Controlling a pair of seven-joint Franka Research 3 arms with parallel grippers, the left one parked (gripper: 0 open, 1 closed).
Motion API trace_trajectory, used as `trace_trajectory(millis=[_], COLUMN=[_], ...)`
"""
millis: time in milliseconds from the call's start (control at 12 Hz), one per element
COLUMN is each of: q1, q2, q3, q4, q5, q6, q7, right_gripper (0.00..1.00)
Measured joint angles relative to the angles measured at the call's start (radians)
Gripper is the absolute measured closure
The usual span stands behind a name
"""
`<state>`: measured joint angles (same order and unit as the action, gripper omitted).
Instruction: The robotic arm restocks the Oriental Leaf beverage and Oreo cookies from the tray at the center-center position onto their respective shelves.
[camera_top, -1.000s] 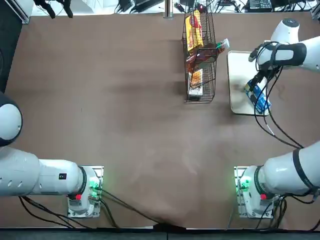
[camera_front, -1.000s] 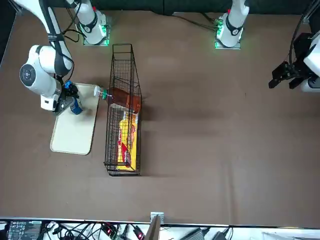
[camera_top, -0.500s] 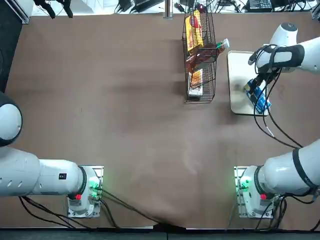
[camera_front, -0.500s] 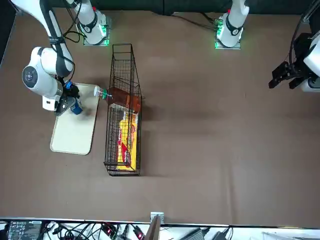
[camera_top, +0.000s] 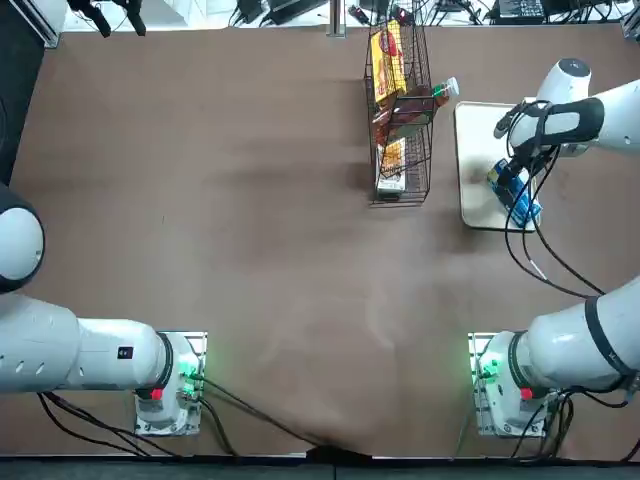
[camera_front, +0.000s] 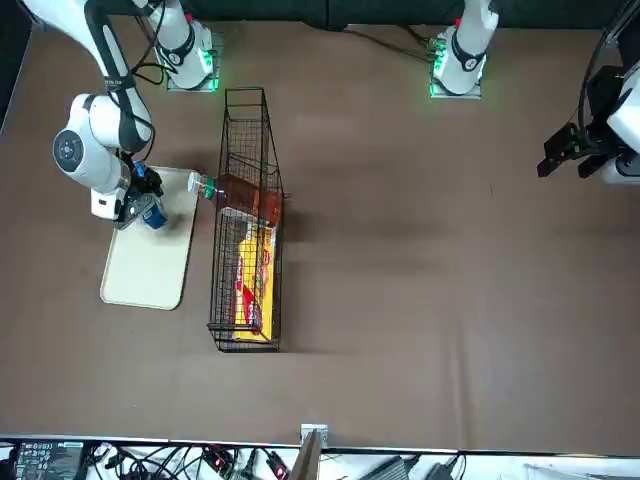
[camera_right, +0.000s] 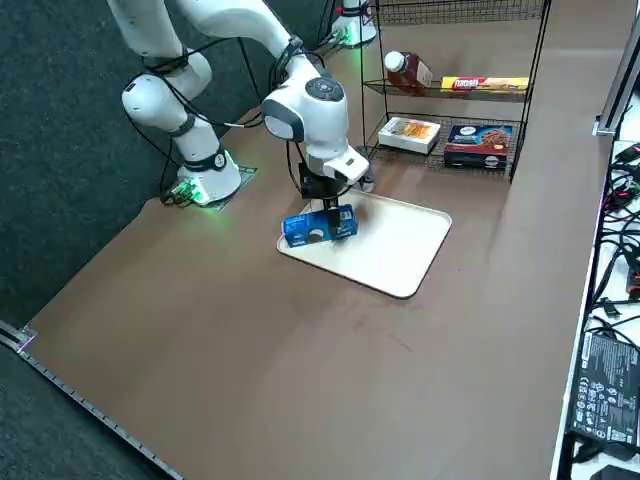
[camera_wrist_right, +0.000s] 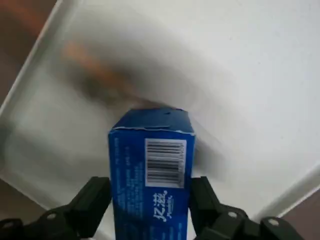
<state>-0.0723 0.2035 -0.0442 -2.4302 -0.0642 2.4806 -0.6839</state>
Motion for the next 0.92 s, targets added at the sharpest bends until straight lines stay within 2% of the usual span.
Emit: trace_trajectory(millis=[250, 417, 750, 917], q1=[-0.005, -0.011, -0.004, -0.001], q2=[0.02, 0.018, -0.006, -0.039], q3=[0.0, -0.001, 0.008, 0.012], q4=[-0.001, 0.002, 0.017, 0.057], q5=[0.0, 0.0, 0.0, 0.0], q6=[0.018, 0.024, -0.005, -0.068], q7=[0.004, 0.008, 0.107, 0.137], right_gripper=[0.14, 0.36, 0.38, 0.38])
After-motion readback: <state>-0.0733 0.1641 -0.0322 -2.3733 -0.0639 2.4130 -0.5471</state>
